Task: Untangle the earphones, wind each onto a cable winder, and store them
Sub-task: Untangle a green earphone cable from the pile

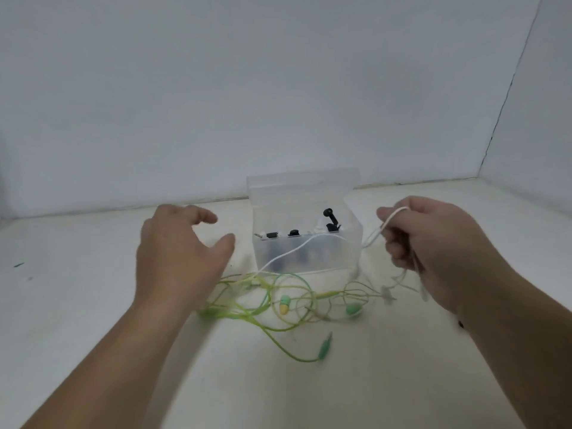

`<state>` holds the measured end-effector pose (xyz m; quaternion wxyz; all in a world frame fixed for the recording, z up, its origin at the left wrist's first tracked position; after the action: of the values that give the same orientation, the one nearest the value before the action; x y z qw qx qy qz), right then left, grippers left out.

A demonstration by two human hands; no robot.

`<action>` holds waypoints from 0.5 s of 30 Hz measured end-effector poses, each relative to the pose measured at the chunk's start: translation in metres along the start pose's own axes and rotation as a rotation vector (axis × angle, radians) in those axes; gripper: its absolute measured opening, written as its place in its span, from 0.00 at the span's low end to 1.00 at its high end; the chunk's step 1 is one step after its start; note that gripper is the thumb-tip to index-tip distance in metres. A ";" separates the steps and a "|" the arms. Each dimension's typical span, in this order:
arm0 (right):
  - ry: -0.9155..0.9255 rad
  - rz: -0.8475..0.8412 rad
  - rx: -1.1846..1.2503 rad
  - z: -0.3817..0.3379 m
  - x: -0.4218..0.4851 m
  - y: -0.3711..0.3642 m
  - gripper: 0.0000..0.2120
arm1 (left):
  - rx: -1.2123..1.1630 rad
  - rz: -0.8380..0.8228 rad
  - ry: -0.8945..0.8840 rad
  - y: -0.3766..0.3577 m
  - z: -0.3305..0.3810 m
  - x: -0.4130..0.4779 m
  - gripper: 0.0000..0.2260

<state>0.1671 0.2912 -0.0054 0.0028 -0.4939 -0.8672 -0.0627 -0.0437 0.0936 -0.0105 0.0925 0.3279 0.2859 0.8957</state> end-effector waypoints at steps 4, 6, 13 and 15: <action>-0.021 -0.083 0.129 -0.005 -0.008 -0.010 0.13 | -0.268 -0.060 -0.421 0.002 0.040 -0.021 0.01; 0.000 -0.099 0.115 -0.003 -0.008 -0.013 0.11 | -0.355 -0.262 -0.457 -0.006 0.048 -0.032 0.09; 0.056 -0.284 0.092 0.003 -0.011 -0.025 0.09 | 0.140 -0.826 -0.335 -0.040 0.032 -0.051 0.23; 0.089 -0.343 -0.037 0.004 -0.014 -0.028 0.07 | 0.175 -0.895 -0.326 -0.040 0.031 -0.051 0.27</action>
<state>0.1504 0.2653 -0.0137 0.0211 -0.3354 -0.9365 -0.1001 0.0143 0.1229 -0.0411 0.4843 0.3154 0.4550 0.6774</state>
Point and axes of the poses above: each hand's wrist, its own x-axis towards the middle knuckle, its own y-axis out of the back of the hand, z = x × y, the point moved 4 cm from there along x, towards the middle knuckle, and after that the axes turned 5 degrees about -x, right-handed, at the moved point
